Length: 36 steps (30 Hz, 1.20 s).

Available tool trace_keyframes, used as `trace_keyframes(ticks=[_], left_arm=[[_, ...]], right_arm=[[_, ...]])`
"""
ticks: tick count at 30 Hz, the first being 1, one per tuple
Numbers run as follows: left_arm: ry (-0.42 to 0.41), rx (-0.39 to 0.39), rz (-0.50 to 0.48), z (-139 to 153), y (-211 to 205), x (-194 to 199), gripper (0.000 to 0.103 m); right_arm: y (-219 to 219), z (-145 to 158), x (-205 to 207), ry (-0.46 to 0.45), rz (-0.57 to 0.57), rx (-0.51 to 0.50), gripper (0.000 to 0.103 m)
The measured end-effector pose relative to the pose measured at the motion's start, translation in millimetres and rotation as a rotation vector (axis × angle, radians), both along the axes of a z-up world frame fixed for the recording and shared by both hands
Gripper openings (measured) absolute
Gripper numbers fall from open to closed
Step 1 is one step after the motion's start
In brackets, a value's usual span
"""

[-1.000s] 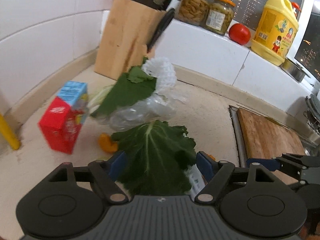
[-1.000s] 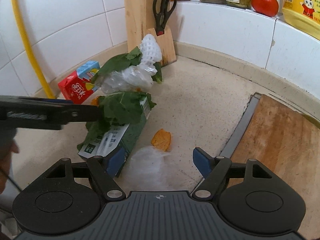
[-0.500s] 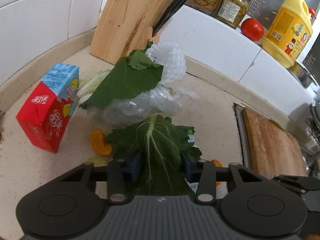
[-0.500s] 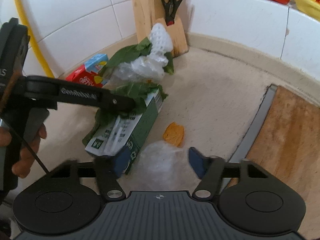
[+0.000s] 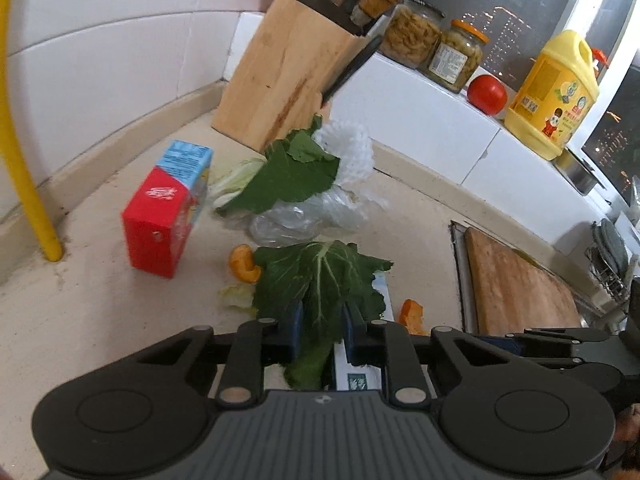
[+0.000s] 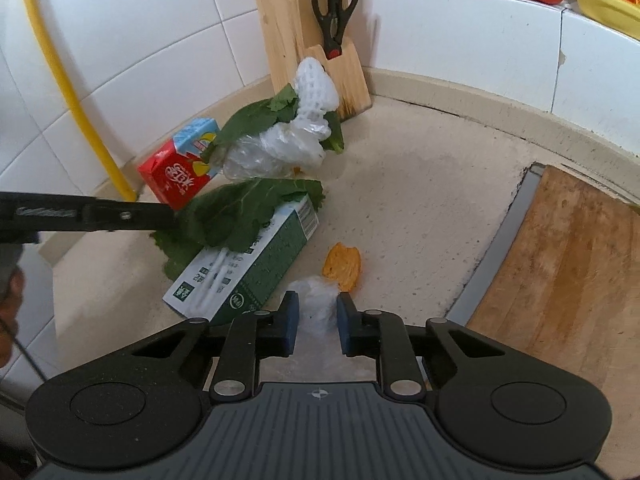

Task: Collect trash
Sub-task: 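Grasp bok choy with the left gripper while the right gripper grasps a plastic bag, then lift the bok choy and plastic bag off the counter with both grippers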

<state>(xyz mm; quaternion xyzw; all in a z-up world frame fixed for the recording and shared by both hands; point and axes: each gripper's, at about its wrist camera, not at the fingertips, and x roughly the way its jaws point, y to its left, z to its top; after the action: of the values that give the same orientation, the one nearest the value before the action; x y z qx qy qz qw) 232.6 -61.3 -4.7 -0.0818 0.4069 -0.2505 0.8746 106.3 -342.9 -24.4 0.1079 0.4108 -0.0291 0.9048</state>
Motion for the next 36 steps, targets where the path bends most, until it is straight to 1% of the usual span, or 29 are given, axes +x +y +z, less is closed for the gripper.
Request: trace_keyframes(ticks=[2,3,4,5,6,7,8,9,10,11,14,17,19,21,24,26,27,28,29,30,31,32,33,35,36], left_arm=[[-0.015,0.027,0.000,0,0,-1,0.019],[-0.012,0.036,0.008,0,0,0,0.022],[-0.006,0.037,0.012,-1,0,1,0.027],[-0.001,0.030,0.014,-2,0,3,0.033],[0.005,0.022,0.019,-3,0,4,0.036],[0.008,0.019,0.019,-4,-1,5,0.043],[0.003,0.024,0.017,-5,-4,6,0.047],[-0.003,0.033,0.015,-6,-8,8,0.049],[-0.004,0.044,0.005,-8,-14,13,0.052],[-0.003,0.049,-0.004,-9,-18,16,0.054],[0.007,0.065,-0.027,-12,-34,29,0.054],[-0.013,0.084,-0.028,-8,-39,36,0.055],[0.001,0.080,-0.047,-7,-40,44,0.057],[0.016,0.080,-0.058,-10,-43,49,0.057],[0.023,0.112,-0.063,-21,-52,51,0.057],[0.023,0.119,-0.071,-26,-56,53,0.056],[0.030,0.116,-0.073,-28,-57,54,0.053],[0.039,0.108,-0.079,-29,-58,55,0.043],[0.045,0.108,-0.085,-29,-58,56,0.036],[0.044,0.112,-0.086,-29,-58,57,0.035],[0.043,0.105,-0.087,-28,-56,57,0.028],[0.049,0.095,-0.089,-27,-54,57,0.023],[0.050,0.088,-0.088,-26,-51,56,0.022],[0.050,0.071,-0.089,-21,-43,53,0.013],[0.052,0.065,-0.087,-20,-39,51,0.013]], right_arm=[[0,-1,0,0.010,0.001,-0.012,0.028],[0,-1,0,0.009,-0.007,-0.018,0.032],[-1,-2,1,0.011,-0.012,-0.019,0.034],[-2,-2,2,0.010,-0.021,-0.018,0.038],[-2,-1,3,0.007,-0.027,-0.017,0.044],[-2,-1,4,0.002,-0.024,-0.016,0.047],[-2,1,4,-0.004,-0.021,-0.019,0.057],[-2,2,5,-0.011,-0.022,-0.025,0.067],[-1,3,5,-0.019,-0.019,-0.030,0.070],[-1,3,6,-0.023,-0.015,-0.034,0.070],[-2,3,8,-0.023,-0.009,-0.031,0.070],[-4,2,9,-0.025,-0.013,-0.037,0.071],[-7,2,11,-0.024,-0.019,-0.032,0.072],[-10,1,12,-0.019,-0.025,-0.027,0.072],[-10,-2,14,-0.009,-0.018,-0.022,0.072],[-6,-5,15,-0.002,-0.002,-0.030,0.072],[-5,-6,16,0.001,0.005,-0.035,0.072],[-3,-8,19,0.009,0.013,-0.037,0.071],[-2,-10,20,0.019,0.020,-0.038,0.069],[0,-13,21,0.027,0.029,-0.037,0.061],[1,-16,23,0.035,0.040,-0.035,0.054],[2,-19,24,0.046,0.048,-0.030,0.042],[2,-21,25,0.055,0.048,-0.028,0.041],[2,-22,23,0.052,0.047,-0.024,0.037],[1,-21,21,0.050,0.045,-0.015,0.034]])
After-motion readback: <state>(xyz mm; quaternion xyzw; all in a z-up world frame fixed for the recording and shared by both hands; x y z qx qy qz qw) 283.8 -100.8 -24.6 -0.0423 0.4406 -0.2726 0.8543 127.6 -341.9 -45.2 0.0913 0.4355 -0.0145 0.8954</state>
